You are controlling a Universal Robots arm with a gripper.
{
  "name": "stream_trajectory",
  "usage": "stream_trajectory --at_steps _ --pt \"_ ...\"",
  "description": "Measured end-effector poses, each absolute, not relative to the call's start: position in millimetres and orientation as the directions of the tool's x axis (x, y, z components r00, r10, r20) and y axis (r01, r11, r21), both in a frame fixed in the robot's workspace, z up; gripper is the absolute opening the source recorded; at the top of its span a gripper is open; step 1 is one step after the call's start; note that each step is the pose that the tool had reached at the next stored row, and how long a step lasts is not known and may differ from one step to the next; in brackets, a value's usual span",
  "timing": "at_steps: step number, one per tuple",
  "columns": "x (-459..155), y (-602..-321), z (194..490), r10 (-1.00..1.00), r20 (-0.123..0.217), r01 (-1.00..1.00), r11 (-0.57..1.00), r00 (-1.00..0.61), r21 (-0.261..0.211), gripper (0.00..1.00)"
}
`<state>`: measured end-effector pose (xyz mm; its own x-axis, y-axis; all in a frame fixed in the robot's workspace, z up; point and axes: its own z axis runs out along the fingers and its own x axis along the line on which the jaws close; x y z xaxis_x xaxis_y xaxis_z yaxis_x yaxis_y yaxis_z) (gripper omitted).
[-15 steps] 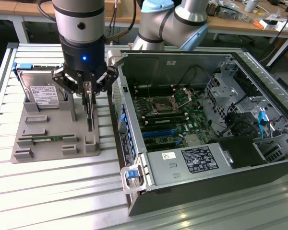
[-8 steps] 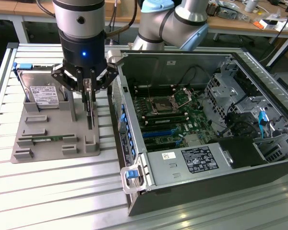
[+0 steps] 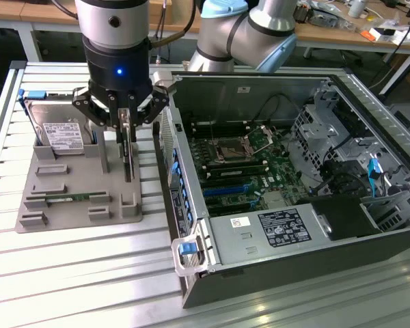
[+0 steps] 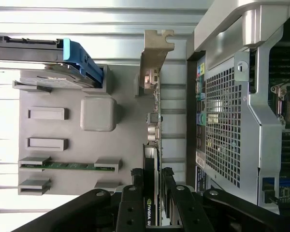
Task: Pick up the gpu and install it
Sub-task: 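Pick up the gpu and move the gpu toward the slot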
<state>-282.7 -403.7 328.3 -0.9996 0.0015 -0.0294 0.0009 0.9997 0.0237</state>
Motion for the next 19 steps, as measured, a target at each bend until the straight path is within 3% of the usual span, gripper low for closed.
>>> stream_trajectory --at_steps 19 --pt "-282.7 -403.7 343.6 0.002 -0.029 0.001 1.000 -1.000 0.031 0.27"
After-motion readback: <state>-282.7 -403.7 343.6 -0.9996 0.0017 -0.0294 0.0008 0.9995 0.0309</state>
